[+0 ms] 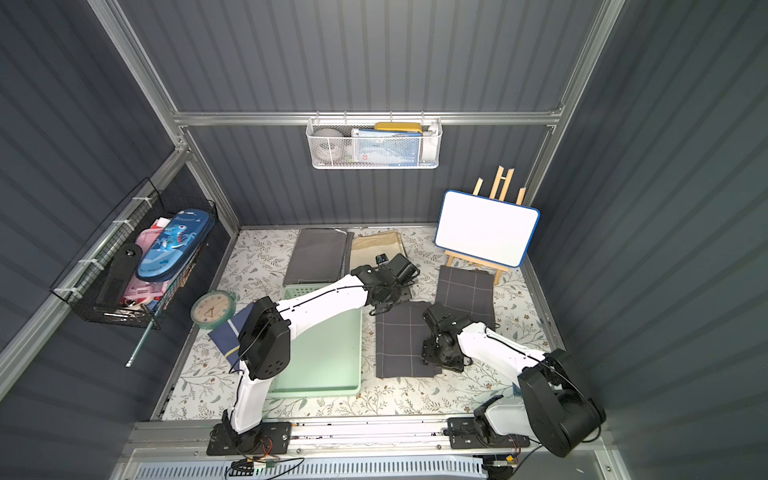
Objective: Put the folded pillowcase in the basket
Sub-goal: Move the pillowcase to the center of the board.
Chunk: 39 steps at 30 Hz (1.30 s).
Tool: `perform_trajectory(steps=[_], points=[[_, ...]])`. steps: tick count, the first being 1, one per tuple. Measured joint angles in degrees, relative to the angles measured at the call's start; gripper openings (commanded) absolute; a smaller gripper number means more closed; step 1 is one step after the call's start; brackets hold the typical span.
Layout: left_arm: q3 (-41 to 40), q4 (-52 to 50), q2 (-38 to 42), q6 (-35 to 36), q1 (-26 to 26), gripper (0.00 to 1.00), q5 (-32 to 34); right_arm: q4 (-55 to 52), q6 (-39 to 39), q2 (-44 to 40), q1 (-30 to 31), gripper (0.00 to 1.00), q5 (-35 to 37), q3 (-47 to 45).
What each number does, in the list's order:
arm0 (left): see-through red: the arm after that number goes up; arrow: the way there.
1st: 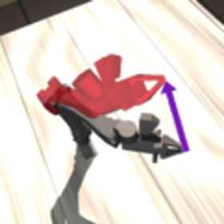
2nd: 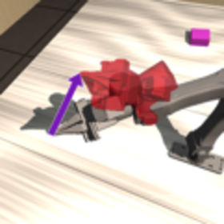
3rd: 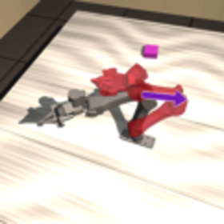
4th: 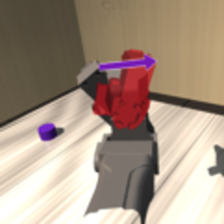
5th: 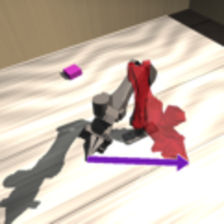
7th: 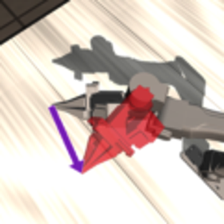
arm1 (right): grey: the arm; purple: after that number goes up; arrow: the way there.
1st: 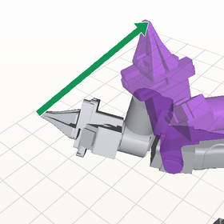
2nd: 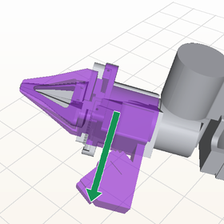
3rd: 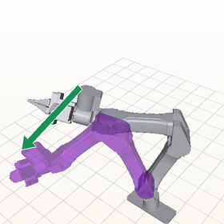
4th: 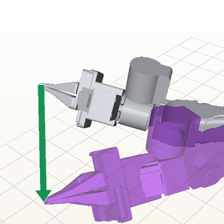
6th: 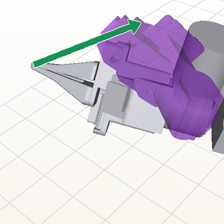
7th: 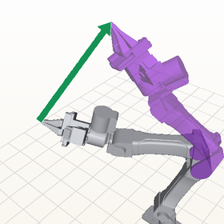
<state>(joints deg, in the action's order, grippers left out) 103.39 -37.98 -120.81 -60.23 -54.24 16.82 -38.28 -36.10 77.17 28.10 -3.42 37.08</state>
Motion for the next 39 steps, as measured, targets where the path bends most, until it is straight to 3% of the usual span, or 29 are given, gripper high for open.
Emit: perform_trajectory(steps=[4, 6, 9, 13, 19, 21, 24, 32, 39], points=[[-4.2, -0.3, 0.5, -1.7, -0.1, 0.35, 0.8, -0.5, 0.0, 0.8, 0.0, 0.63, -0.4, 0.6], [-5.5, -0.7, 0.5, -2.4, -0.1, 0.35, 1.1, -0.6, -0.3, 0.9, -0.1, 0.51, -0.9, 0.6], [-5.6, -1.1, 0.5, -2.8, -0.1, 0.35, 2.6, -0.3, -0.5, 1.5, -0.1, 0.24, -2.4, 0.6], [-5.6, -1.1, 0.5, -2.8, 0.0, 0.35, 4.6, 0.8, -1.2, 2.1, -0.1, 0.06, -4.5, 0.9], [-6.7, 0.0, 1.0, -2.7, 0.0, 0.36, 6.4, -1.4, -4.1, -3.7, 0.7, 0.02, -4.9, -2.5], [-8.3, 1.0, 1.5, -2.7, 0.0, 0.42, 6.4, -4.3, -5.8, -7.7, 1.3, 0.02, -4.9, -4.2], [-10.5, 2.7, 1.7, -2.7, 0.0, 0.43, 5.7, -7.5, -7.7, -11.8, 2.1, 0.02, -4.7, -5.3], [-15.1, 7.5, 1.7, -0.9, -0.2, 0.54, -0.7, -9.9, -9.5, -12.6, 2.8, 0.02, -3.9, -5.4], [-16.2, 9.7, 1.7, 1.9, -1.4, 0.55, -6.3, -10.0, -9.5, -13.7, 2.8, 0.03, -4.0, -5.6]])
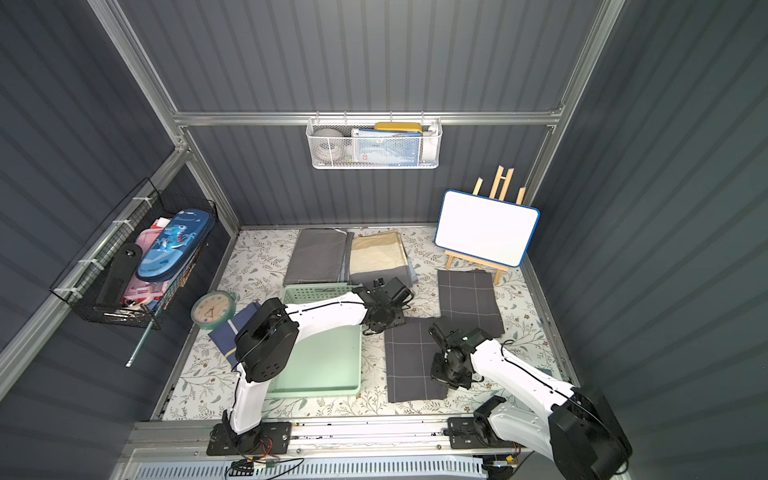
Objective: Put the folded pillowcase in the basket
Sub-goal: Move the pillowcase to the center of the board, then pick up the pillowcase from the center of the board.
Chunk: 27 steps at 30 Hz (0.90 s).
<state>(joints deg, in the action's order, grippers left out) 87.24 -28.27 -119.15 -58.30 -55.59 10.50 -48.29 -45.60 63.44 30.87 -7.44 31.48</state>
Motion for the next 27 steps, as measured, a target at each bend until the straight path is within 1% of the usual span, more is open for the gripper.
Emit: perform_trajectory(steps=[6, 8, 9, 11, 12, 15, 17, 20, 27], points=[[0.0, -0.2, -0.2, 0.6, -1.6, 0.54, -1.5, 0.2, 0.0, 0.0, 0.0, 0.03, -0.4, 0.0], [0.1, -1.0, -0.2, 0.5, -1.8, 0.55, -1.2, 0.3, 0.0, 0.0, 0.0, 0.03, -0.5, 0.0], [0.6, -2.2, -0.2, 0.4, -1.9, 0.6, -0.6, 0.3, 0.0, 0.0, 0.0, 0.03, -0.6, 0.0], [3.0, -5.4, -0.7, 0.0, -2.0, 0.61, 1.0, 0.6, 0.0, 0.0, 0.0, 0.03, -0.9, -0.1], [5.3, -7.5, -1.2, -0.1, -2.0, 0.64, 2.3, 0.9, 0.0, 0.0, 0.0, 0.03, -1.2, -0.2], [11.5, -11.1, -2.3, -0.4, -2.0, 0.65, 5.6, 1.6, 0.0, 0.0, 0.0, 0.03, -1.6, -0.9], [13.3, -12.2, -2.5, -0.4, -1.9, 0.65, 7.0, 1.8, 0.0, 0.0, 0.0, 0.03, -1.8, -1.2], [12.5, -13.2, -2.6, -0.3, -1.9, 0.65, 7.3, 1.9, 0.0, -0.2, 0.0, 0.02, -2.0, -1.3], [5.5, -13.6, -2.6, -0.4, -2.0, 0.66, 5.7, 2.0, 0.1, -0.6, 0.0, 0.02, -2.8, -1.3]])
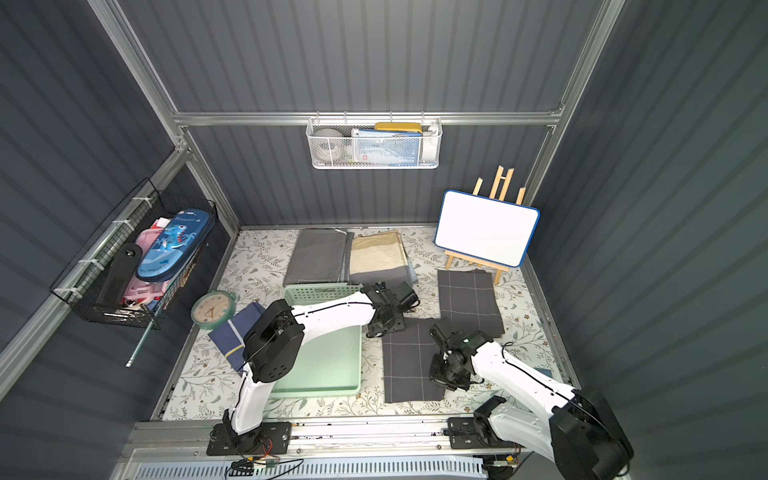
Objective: Put the folded pillowcase in the basket
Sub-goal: Pick up the pillowcase from the center of the board.
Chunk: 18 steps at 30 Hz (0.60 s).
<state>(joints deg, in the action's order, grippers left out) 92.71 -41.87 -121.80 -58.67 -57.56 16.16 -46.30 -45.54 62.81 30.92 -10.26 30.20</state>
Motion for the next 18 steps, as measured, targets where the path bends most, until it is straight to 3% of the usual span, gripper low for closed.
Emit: perform_trajectory(steps=[7, 18], points=[[-0.7, 3.0, -0.1, 0.4, 0.0, 0.65, -1.4, 0.4, 0.2, 0.5, 0.0, 0.02, -0.3, -0.1], [-5.4, 11.3, 0.7, 2.3, -0.2, 0.53, -2.9, 0.5, 0.4, -0.3, 0.0, 0.01, -0.3, -0.9]])
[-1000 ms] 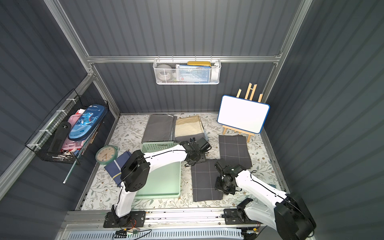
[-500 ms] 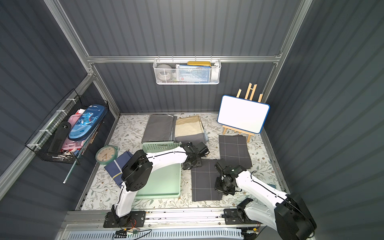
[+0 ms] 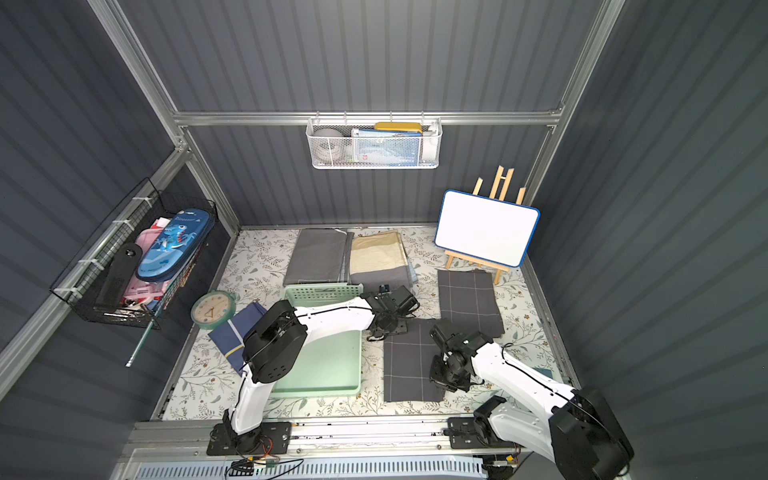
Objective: Put the folded pillowcase in the basket
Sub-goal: Pick up the pillowcase from the center of the board.
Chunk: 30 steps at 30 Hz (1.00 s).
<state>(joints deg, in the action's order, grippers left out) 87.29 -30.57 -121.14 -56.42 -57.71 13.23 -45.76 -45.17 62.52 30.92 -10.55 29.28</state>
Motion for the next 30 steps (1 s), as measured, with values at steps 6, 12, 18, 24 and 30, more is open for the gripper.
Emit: perform_trajectory(steps=[6, 12, 18, 24, 30], points=[[-2.1, 2.4, 1.0, 1.0, 0.0, 0.2, 0.0, 0.3, 0.0, -0.2, 0.0, 0.0, 0.0, -0.4], [-1.9, 3.1, 0.9, 1.7, -0.1, 0.0, 0.1, 0.1, 0.0, -1.2, 0.0, 0.0, 0.0, -0.5], [-1.9, 3.4, 1.4, 2.1, -0.1, 0.0, 0.2, -1.1, -0.2, -4.6, 0.4, 0.0, 0.3, -0.3], [1.4, 0.8, 6.4, 3.3, -0.1, 0.0, 1.0, -4.9, -1.1, -9.0, 3.2, 0.0, 1.8, 5.9], [8.2, -2.4, 12.3, 4.6, -0.2, 0.0, 3.4, -7.8, -2.6, -9.6, 7.3, 0.0, 4.4, 13.9]])
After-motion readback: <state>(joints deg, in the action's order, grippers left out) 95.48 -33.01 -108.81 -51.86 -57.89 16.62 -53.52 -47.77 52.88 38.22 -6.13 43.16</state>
